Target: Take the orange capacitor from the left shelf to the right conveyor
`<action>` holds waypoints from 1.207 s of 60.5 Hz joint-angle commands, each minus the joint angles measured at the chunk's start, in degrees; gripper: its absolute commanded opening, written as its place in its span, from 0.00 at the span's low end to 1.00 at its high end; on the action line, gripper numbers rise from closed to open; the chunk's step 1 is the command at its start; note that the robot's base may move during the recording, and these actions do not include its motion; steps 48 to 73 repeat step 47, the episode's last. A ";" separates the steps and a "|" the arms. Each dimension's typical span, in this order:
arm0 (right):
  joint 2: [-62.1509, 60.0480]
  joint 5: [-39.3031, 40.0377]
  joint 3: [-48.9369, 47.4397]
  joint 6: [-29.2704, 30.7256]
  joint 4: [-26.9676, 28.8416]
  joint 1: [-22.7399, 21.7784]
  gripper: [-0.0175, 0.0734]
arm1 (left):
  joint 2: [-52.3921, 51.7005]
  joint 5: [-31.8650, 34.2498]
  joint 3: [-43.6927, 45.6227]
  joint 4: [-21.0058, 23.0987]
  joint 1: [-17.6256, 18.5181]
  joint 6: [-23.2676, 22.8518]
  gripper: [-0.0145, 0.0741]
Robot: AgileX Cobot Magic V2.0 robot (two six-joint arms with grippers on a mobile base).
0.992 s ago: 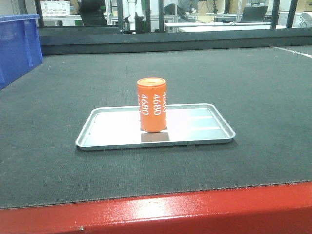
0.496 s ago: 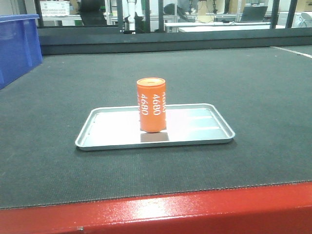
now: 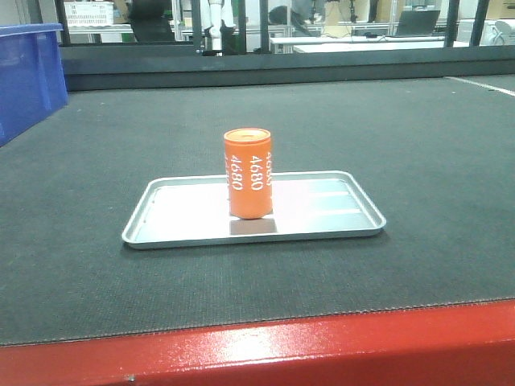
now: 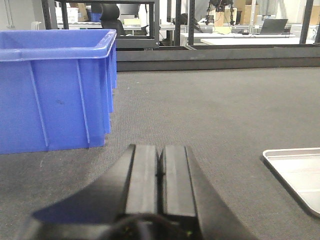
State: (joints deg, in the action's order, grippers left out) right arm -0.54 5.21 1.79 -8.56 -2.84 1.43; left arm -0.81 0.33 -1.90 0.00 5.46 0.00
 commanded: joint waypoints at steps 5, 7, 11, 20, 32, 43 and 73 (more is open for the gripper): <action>-1.21 4.45 0.13 0.81 -0.14 0.02 0.26 | 0.58 4.84 0.45 0.31 0.17 0.00 0.05; -1.21 4.51 0.13 0.80 -0.14 0.02 0.26 | 0.58 4.84 0.45 0.31 0.17 0.00 0.05; -1.21 4.65 0.13 0.80 -0.14 0.02 0.26 | 0.58 4.84 0.45 0.31 0.17 0.00 0.05; -1.21 4.65 0.13 0.80 -0.14 0.02 0.26 | 0.58 4.84 0.45 0.31 0.17 0.00 0.05; -1.21 4.65 0.13 0.80 -0.14 0.02 0.26 | 0.58 4.84 0.45 0.31 0.17 0.00 0.05; -1.21 4.65 0.13 0.80 -0.14 0.02 0.26 | 0.58 4.84 0.45 0.31 0.17 0.00 0.05; -1.21 4.65 0.13 0.80 -0.14 0.02 0.26 | 0.58 4.84 0.45 0.31 0.17 0.00 0.05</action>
